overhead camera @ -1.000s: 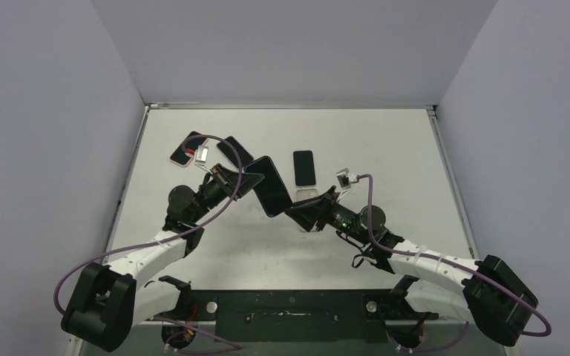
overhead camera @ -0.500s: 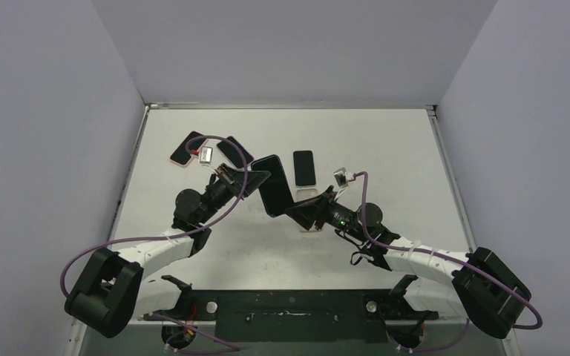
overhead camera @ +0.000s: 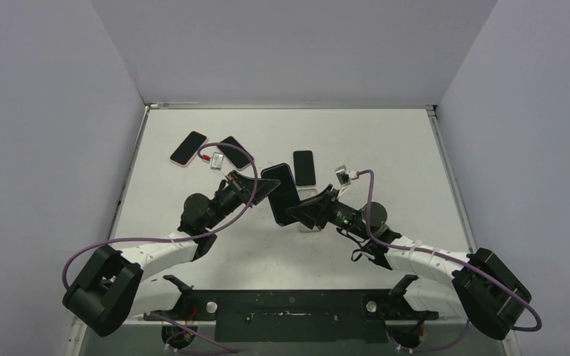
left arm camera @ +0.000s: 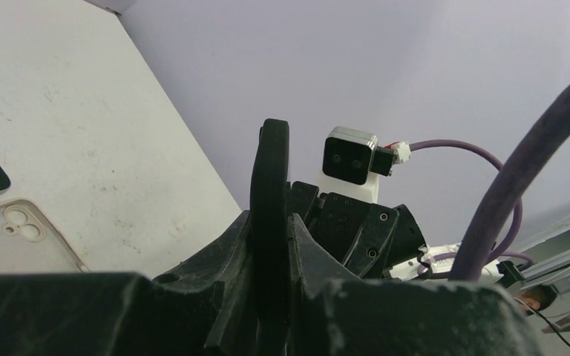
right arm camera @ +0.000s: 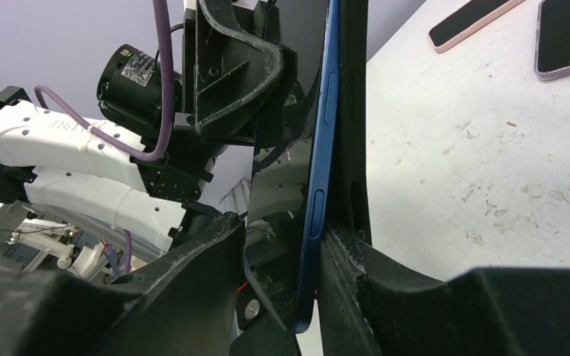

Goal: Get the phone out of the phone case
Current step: Remove the phone case from the phone, then place the phone case at the center of the board.

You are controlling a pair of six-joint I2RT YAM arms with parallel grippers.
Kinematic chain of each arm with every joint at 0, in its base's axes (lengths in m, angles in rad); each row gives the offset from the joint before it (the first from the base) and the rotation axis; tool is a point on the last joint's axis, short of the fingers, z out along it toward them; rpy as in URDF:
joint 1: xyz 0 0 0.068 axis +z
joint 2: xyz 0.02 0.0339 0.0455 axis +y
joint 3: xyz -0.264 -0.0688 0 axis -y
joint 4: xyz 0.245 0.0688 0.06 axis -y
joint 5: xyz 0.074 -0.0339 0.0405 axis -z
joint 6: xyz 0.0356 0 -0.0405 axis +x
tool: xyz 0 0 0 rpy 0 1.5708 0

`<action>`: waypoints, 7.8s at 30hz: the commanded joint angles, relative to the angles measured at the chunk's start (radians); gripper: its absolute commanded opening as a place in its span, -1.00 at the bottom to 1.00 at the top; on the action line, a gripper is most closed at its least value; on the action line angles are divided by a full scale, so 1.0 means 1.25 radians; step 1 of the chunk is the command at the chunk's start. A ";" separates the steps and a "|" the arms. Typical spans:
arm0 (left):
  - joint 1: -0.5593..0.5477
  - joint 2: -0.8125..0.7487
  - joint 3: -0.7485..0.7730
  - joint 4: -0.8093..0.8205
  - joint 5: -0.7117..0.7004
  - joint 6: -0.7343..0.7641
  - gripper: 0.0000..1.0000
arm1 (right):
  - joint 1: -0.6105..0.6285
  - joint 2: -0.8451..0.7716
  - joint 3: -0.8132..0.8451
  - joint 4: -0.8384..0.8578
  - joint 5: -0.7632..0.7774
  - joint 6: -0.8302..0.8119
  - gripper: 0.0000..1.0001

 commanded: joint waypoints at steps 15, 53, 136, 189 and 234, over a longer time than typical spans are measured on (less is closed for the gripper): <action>-0.039 0.005 0.010 -0.049 0.006 0.115 -0.80 | -0.031 0.049 0.037 0.222 -0.087 0.067 -1.00; -0.012 -0.124 -0.099 -0.120 0.124 0.238 0.25 | -0.095 -0.045 -0.013 0.191 -0.066 0.164 -1.00; 0.051 0.035 0.012 -0.460 0.011 0.258 -1.00 | -0.117 -0.411 -0.011 -0.480 0.110 -0.156 -1.00; -0.025 0.316 0.100 -0.462 -0.079 0.199 0.12 | -0.129 -0.481 -0.010 -0.579 0.184 -0.206 -1.00; -0.039 0.156 0.096 -0.582 -0.171 0.227 0.95 | -0.128 -0.398 -0.088 -0.436 0.151 -0.178 -1.00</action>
